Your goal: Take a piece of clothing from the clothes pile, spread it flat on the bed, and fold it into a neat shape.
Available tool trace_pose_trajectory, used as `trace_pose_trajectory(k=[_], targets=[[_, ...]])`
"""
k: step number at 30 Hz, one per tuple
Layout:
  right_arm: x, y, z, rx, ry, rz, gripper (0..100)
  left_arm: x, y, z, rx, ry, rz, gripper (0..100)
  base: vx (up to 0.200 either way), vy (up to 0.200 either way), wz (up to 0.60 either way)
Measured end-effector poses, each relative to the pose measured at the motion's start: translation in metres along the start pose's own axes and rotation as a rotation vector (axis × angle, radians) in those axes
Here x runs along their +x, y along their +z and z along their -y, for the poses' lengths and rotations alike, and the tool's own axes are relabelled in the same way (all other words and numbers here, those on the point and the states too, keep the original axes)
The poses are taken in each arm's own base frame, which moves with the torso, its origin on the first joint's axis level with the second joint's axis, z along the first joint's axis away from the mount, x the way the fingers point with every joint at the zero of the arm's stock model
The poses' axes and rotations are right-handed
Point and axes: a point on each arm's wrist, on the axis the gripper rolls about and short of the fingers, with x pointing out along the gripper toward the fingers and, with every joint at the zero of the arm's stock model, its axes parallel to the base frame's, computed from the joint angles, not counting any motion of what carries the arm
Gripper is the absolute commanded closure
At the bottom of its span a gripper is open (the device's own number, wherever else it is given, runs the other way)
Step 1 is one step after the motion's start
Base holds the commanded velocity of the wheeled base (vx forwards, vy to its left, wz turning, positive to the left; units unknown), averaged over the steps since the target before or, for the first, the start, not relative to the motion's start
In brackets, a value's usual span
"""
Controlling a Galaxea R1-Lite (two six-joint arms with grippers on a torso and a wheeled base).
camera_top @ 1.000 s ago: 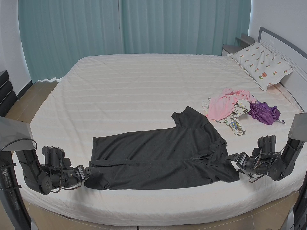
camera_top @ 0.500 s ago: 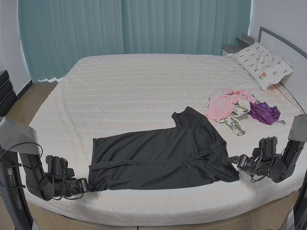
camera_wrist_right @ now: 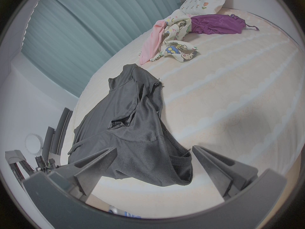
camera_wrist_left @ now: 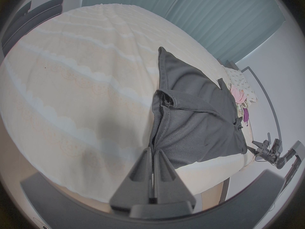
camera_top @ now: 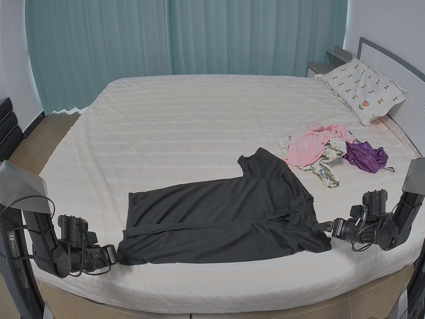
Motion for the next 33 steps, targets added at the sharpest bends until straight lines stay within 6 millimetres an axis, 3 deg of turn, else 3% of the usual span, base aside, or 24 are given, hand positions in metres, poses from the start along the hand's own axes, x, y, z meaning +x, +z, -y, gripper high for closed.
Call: trace_pose_trajectory(k=[9, 10, 18, 33], targets=[[0.006, -0.003, 0.011, -0.035, 0.033, -0.058, 0, 0.002, 0.001, -0.003, -0.010, 0.005, 0.001, 100, 0.000, 0.000, 0.00], [0.007, -0.004, 0.012, -0.043, 0.032, -0.063, 100, 0.002, 0.001, -0.003, -0.011, 0.005, 0.000, 100, 0.000, 0.000, 0.00], [0.015, -0.011, 0.022, -0.074, 0.016, -0.099, 100, 0.004, 0.000, -0.004, -0.013, 0.008, -0.005, 100, 0.000, 0.000, 0.00], [0.004, -0.004, 0.051, 0.007, 0.046, -0.077, 100, 0.000, 0.001, -0.009, -0.021, 0.022, 0.005, 100, 0.000, 0.000, 0.00]])
